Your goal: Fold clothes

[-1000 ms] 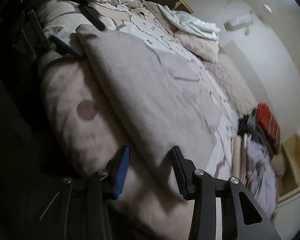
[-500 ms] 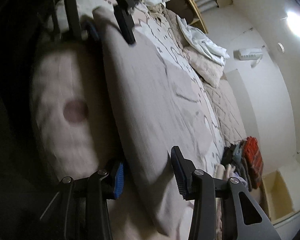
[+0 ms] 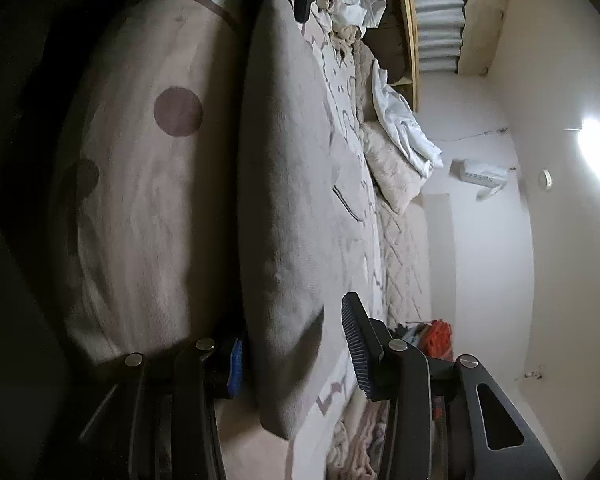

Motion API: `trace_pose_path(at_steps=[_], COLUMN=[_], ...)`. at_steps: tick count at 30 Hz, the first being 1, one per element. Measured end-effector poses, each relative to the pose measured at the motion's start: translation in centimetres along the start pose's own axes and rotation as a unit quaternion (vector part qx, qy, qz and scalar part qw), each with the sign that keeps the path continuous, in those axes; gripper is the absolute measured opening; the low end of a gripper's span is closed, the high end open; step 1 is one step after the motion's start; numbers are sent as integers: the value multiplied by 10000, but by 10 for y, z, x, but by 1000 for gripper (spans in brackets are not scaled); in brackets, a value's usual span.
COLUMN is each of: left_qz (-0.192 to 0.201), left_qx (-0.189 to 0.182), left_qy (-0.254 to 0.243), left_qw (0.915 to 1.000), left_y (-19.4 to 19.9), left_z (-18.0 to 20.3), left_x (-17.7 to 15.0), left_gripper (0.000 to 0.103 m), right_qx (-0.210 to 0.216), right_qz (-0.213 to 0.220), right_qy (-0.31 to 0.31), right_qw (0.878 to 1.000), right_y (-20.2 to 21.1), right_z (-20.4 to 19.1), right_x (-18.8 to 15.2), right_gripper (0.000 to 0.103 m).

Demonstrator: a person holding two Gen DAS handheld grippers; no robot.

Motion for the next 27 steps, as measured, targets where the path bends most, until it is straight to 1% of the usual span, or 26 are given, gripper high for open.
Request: trace_pose_path(at_steps=[2,5,7,9,11,14,16,18,20,22,23,24,25,27], left_qz=[101,226,320,367,423,496,490,472,424,353,314,276,237,162], left_qx=[84,164,147,93,115,135,144,168,113,-32,-124,-227,-330,-527], left_qy=[-277,-643,-651,-545,-570,-616,-643,-680,-668,-545,-442,-301,-159,139], left_qw=[9995,9975,9973,9978,9974,9968,9966,9964,9968,9979,9985,9989,9990,9984], left_y=[-1,-4,-6,-9,-10,-8,-3,0,1,-1,-2,-2,-2,-2], left_z=[4,12,13,12,13,13,11,9,7,3,-1,-6,-11,-22], left_x=[-1,-1,3,8,9,9,7,2,-2,-2,-1,1,3,7], left_gripper=[34,34,34,34,34,33,33,33,33,26,17,14,13,10], right_qx=[31,9,-68,-94,-87,28,162,278,357,473,614,730,891,1057], right_qz=[-121,-157,-180,-198,-226,-297,-310,-322,-291,-272,-278,-297,-344,-399], right_qy=[-22,27,121,66,-12,-37,-82,-123,-43,11,14,28,28,-123], right_qw=[9999,9999,9997,9997,9997,9995,9994,9990,9989,9985,9977,9969,9954,9935], right_y=[0,-1,-5,-7,-9,-7,-5,-3,-4,-7,-9,-10,-10,-2], right_z=[1,0,-3,-2,-1,0,4,9,12,15,16,15,16,22], right_x=[-5,-5,-4,-3,-3,-3,-3,-3,-1,0,1,1,3,5], right_gripper=[43,43,43,42,43,42,39,39,39,38,26,13,13,10])
Point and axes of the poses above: each gripper's, at about its wrist camera, not at the fingertips, and y roughly against the way its jaws point, z to its right, x to its top, the point moved 5 cm from there along -y, roughly the way its jaws point, and after that the axes turned 4 degrees about z, right-handed, at the moved point
